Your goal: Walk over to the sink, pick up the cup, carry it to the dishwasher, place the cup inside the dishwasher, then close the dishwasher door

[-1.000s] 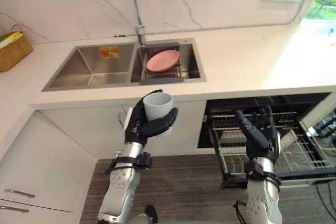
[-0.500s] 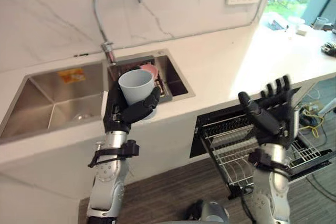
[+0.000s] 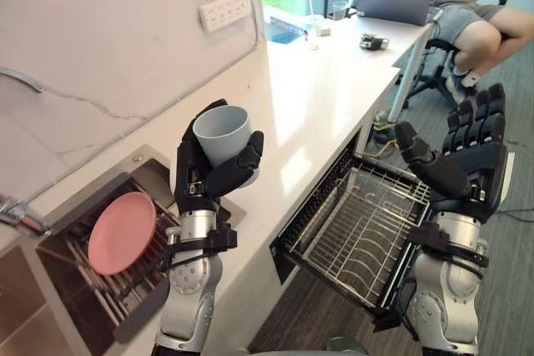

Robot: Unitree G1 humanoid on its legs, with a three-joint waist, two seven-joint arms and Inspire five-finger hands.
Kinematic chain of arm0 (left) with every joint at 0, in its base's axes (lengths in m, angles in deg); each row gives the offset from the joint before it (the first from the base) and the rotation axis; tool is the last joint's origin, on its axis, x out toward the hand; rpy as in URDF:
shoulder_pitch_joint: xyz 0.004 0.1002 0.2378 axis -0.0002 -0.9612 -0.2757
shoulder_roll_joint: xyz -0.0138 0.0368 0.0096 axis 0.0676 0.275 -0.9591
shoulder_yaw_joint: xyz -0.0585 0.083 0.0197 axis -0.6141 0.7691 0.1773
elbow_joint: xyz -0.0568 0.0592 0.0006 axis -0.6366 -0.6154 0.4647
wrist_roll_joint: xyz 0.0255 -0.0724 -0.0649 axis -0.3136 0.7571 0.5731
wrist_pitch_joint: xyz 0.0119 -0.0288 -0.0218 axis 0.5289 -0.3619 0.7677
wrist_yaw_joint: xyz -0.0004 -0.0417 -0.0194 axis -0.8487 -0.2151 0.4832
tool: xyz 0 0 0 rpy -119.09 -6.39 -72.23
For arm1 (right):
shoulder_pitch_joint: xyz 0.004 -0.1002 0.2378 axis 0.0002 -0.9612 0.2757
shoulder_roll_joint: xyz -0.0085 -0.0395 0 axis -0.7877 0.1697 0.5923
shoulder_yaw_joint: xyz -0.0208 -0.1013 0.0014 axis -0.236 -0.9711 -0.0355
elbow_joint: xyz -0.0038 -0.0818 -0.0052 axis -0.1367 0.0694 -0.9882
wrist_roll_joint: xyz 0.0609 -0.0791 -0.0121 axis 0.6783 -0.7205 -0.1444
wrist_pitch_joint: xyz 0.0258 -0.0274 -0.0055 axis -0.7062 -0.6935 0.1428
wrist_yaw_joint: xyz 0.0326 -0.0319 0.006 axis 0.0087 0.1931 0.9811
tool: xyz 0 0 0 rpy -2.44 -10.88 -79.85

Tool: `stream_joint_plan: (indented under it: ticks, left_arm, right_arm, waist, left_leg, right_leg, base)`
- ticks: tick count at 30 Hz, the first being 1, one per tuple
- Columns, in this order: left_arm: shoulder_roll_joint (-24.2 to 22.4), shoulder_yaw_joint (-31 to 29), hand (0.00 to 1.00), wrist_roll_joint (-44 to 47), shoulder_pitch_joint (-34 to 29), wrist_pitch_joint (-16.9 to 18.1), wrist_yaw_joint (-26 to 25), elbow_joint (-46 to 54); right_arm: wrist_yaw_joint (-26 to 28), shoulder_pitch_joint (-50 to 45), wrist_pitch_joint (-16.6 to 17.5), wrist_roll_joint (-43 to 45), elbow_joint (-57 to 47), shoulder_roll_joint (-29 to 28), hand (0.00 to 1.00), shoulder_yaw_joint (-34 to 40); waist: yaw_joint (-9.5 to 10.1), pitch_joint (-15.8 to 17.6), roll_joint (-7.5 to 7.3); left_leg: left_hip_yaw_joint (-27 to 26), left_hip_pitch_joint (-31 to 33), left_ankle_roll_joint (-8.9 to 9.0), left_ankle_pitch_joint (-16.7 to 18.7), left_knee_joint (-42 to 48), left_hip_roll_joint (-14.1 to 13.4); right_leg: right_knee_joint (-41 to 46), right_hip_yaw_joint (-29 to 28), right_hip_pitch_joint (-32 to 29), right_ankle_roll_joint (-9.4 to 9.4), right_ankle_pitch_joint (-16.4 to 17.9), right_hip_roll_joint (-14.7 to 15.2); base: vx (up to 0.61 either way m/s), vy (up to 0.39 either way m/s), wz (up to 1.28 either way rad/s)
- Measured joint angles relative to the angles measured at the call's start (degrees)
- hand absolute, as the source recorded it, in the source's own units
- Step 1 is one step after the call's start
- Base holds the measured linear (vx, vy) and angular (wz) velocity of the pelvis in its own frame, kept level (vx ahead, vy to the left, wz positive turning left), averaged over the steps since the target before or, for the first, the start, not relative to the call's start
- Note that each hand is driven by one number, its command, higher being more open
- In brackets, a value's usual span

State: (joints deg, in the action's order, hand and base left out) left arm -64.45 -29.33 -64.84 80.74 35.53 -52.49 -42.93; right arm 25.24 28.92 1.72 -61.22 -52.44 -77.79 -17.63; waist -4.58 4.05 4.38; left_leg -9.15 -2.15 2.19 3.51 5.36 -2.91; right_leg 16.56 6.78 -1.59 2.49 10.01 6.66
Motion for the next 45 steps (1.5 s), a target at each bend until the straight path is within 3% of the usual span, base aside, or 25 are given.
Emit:
stream_joint_plan:
  ticks: [4, 8, 10, 15, 16, 17, 18, 20, 21, 22, 23, 27, 29, 37, 45]
  left_arm:
    - [0.26, -0.74, 0.0, -0.37, 0.54, 0.18, -3.64, 0.08]
    - [0.13, -1.9, 0.0, -3.81, 0.8, 0.17, -5.03, 0.11]
    - [0.11, -2.53, 0.0, -4.72, 1.16, 0.12, -7.0, 0.1]
    - [-0.23, -3.04, 0.0, -5.52, 4.07, -0.46, -8.32, -0.71]
    - [-0.24, -3.81, 0.0, -5.53, 4.47, -0.36, -8.42, -1.46]
    - [-0.43, -4.59, 0.0, -5.6, 4.88, 0.48, -8.59, -3.33]
    - [-0.41, -4.89, 0.0, -5.76, 5.02, 1.0, -8.69, -4.43]
    - [0.29, -5.52, 0.0, -7.63, 5.83, 2.76, -9.68, -7.9]
    - [0.61, -5.45, 0.0, -8.15, 6.42, 3.35, -10.12, -9.05]
    - [1.05, -5.53, 0.0, -8.89, 7.35, 3.7, -11.31, -10.63]
    - [1.03, -5.74, 0.0, -10.44, 8.11, 3.78, -13.31, -12.35]
    - [1.09, -5.71, 0.0, -20.66, 11.37, 3.79, -17.65, -16.29]
    - [1.1, -4.86, 0.0, -26.99, 12.23, 4.08, -17.92, -16.61]
    - [1.1, -2.9, 0.0, -30.8, 15.63, 7.95, -16.11, -18.46]
    - [2.61, 1.34, 0.0, -31.62, 15.67, 8.34, -11.99, -19.72]
  right_arm:
    - [2.17, -0.62, -2.22, -0.07, 0.01, -1.69, 1.0, -0.07]
    - [5.84, 0.17, -3.81, 0.85, 0.14, -1.76, 1.0, -0.74]
    - [9.22, 0.82, -5.41, 2.96, 0.18, -2.14, 1.0, -2.18]
    - [14.16, 0.75, -7.68, 10.5, 2.03, -2.48, 1.0, -3.5]
    - [15.6, 0.78, -8.16, 11.93, 3.1, -2.63, 1.0, -4.63]
    - [16.79, 0.9, -8.81, 13.77, 4.13, -2.69, 1.0, -6.02]
    - [17.39, 1.22, -9.17, 14.85, 4.85, -2.7, 1.0, -6.63]
    - [18.9, 1.97, -10.6, 18.28, 6.55, -2.74, 1.0, -9.05]
    - [19.7, 2.07, -10.86, 19.97, 6.85, -2.74, 1.0, -9.68]
    - [20.75, 3.03, -11.22, 22.12, 8.0, -2.61, 1.0, -10.44]
    - [22.23, 5.33, -12.39, 24.48, 9.85, -2.01, 1.0, -10.7]
    - [26.61, 10.26, -16.2, 31.9, 11.84, 0.8, 1.0, -10.99]
    - [29.06, 11.13, -18.26, 34.69, 11.84, 3.02, 1.0, -11.43]
    - [30.86, 11.67, -21.26, 36.03, 11.83, 5.38, 1.0, -11.65]
    - [29.38, 11.66, -20.75, 32.07, 11.73, 5.18, 1.0, -13.56]
  waist:
    - [0.53, -0.37, -0.71]
    - [0.73, -0.33, -0.76]
    - [0.62, -0.24, -0.77]
    - [0.48, 0.49, -0.77]
    - [0.58, 0.57, -0.75]
    - [0.67, 0.82, -0.73]
    - [0.69, 1.14, -0.8]
    - [1.5, 1.21, -1.42]
    - [1.89, 1.09, -2.31]
    - [2.12, 1.03, -3.55]
    - [2.59, 1.01, -3.66]
    - [3.33, 1.03, -3.7]
    - [2.34, 0.06, -2.84]
    - [0.57, -0.55, -1.97]
    - [0.53, -0.91, -1.42]
  left_leg:
    - [-2.34, -4.05, -0.03, 0.01, -3.68, 0.1]
    - [-6.01, -6.64, -0.13, 0.1, -5.61, -0.5]
    - [-9.26, -7.46, -0.69, 0.61, -5.28, -0.94]
    - [-9.97, -7.7, -1.28, 3.03, -2.42, -1.12]
    - [-9.35, -7.0, -1.52, 3.62, -1.18, -1.51]
    - [-8.44, -6.05, -1.41, 4.34, 0.63, -1.96]
    - [-7.98, -5.56, -1.22, 4.97, 1.95, -2.35]
    - [-5.27, -1.76, -0.08, 7.53, 7.8, -4.54]
    - [-3.99, -0.28, 0.83, 7.78, 9.48, -5.1]
    - [-2.34, 1.05, 2.18, 7.46, 10.99, -5.83]
    - [-2.29, 1.11, 3.34, 6.74, 10.71, -6.96]
    - [-4.13, -0.47, 5.98, 5.11, 8.01, -9.74]
    - [-5.35, -1.42, 7.01, 3.85, 6.15, -11.08]
    - [-8.46, -3.21, 6.64, -0.64, 0.02, -10.09]
    - [-8.49, -3.59, 6.11, -1.07, -1.72, -8.22]
  right_leg:
    - [-2.14, 0.18, 2.13, 2.08, -1.32, -0.17]
    - [-0.46, 6.04, 0.57, 3.58, -2.32, -0.06]
    - [1.73, 13.07, -0.79, 2.49, -3.55, 0.83]
    - [6.71, 14.53, -2.0, 2.16, -3.55, 2.55]
    - [7.55, 13.63, -2.22, 1.14, -3.07, 2.74]
    - [9.93, 13.5, -2.55, -2.5, -0.88, 4.12]
    - [11.11, 12.89, -2.66, -2.75, -0.57, 5.07]
    - [10.23, 7.7, -2.09, -1.45, -1.89, 6.28]
    - [8.18, 5.86, -1.01, -0.43, -4.23, 6.49]
    - [4.96, 4.99, 1.24, 3.41, -3.68, 5.96]
    - [1.44, 6.57, 2.93, 4.03, -3.28, 4.56]
    - [-9.48, 7.37, 7.62, 4.08, -3.76, 0.34]
    - [-12.74, 7.36, 8.68, 3.07, -5.27, -1.68]
    - [-15.89, 9.71, 8.6, 3.13, -7.16, -1.44]
    - [-19.82, 12.22, 10.37, 4.01, -9.93, -0.29]
  base:
    - [0.13, 0.07, -0.22]
    - [0.03, 0.014, -0.55]
    - [-0.04, 0.026, -0.77]
    - [-0.08, 0.05, -0.15]
    - [-0.13, 0.012, 0.28]
    - [-0.1, -0.015, 0.3]
    - [-0.11, -0.085, 0.39]
    - [-0.08, -0.165, 0.42]
    - [-0.03, -0.284, 0.59]
    - [-0.01, -0.29, 0.51]
    - [0.0, -0.241, 0.26]
    - [0.01, -0.251, -0.25]
    - [0.02, -0.153, -0.2]
    - [0.0, -0.03, -0.05]
    - [-0.03, 0.033, 0.06]
